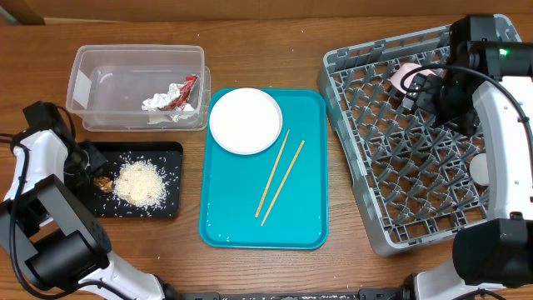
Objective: Sort waste into correct bins and load items into the dishwasher
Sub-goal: 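Carry the food scrap with the left gripper and drop it on black tray, then reach the right gripper to a wooden chopstick and grasp it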
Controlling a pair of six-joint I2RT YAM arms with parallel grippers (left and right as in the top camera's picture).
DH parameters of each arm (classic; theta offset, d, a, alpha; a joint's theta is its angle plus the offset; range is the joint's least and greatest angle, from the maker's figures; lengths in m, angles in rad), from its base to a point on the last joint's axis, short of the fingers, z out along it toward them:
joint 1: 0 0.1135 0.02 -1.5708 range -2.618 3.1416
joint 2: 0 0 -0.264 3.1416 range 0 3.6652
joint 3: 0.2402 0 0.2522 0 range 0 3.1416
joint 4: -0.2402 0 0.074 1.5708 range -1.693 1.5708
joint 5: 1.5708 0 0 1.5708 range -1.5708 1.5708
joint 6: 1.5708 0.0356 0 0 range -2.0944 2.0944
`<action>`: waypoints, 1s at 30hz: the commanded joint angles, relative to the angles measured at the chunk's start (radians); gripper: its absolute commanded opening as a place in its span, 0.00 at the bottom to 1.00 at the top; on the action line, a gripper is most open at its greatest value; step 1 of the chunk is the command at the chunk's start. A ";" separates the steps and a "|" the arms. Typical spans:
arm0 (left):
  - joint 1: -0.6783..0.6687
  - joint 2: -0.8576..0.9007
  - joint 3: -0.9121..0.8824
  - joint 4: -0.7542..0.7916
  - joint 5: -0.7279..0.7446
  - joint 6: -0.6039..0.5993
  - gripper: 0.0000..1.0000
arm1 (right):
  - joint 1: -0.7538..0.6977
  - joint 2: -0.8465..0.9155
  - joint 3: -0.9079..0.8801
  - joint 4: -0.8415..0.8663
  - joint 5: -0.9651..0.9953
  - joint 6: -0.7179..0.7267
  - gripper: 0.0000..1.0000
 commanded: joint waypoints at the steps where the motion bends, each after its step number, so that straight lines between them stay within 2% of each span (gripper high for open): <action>1: 0.006 0.006 0.009 0.010 -0.013 -0.016 0.20 | -0.002 0.001 0.006 0.004 -0.005 -0.004 0.94; 5: 0.006 0.005 0.019 -0.001 -0.011 -0.017 0.35 | -0.002 0.001 0.006 0.004 -0.005 -0.004 0.94; 9: 0.002 0.003 0.101 -0.070 0.022 -0.017 0.42 | -0.002 0.001 0.006 0.006 -0.006 -0.004 0.94; 16: -0.049 -0.027 0.343 -0.256 0.220 0.043 0.45 | 0.077 -0.003 0.010 0.057 -0.055 -0.063 0.99; 19: -0.111 -0.060 0.359 -0.297 0.284 0.071 0.45 | 0.164 -0.009 0.013 0.097 -0.055 -0.064 1.00; 25: -0.313 -0.079 0.356 -0.412 0.278 0.101 0.46 | 0.349 0.005 0.010 0.188 -0.196 -0.060 1.00; 30: -0.483 -0.079 0.330 -0.456 0.199 0.107 0.47 | 0.461 0.062 -0.005 0.193 -0.212 0.069 0.99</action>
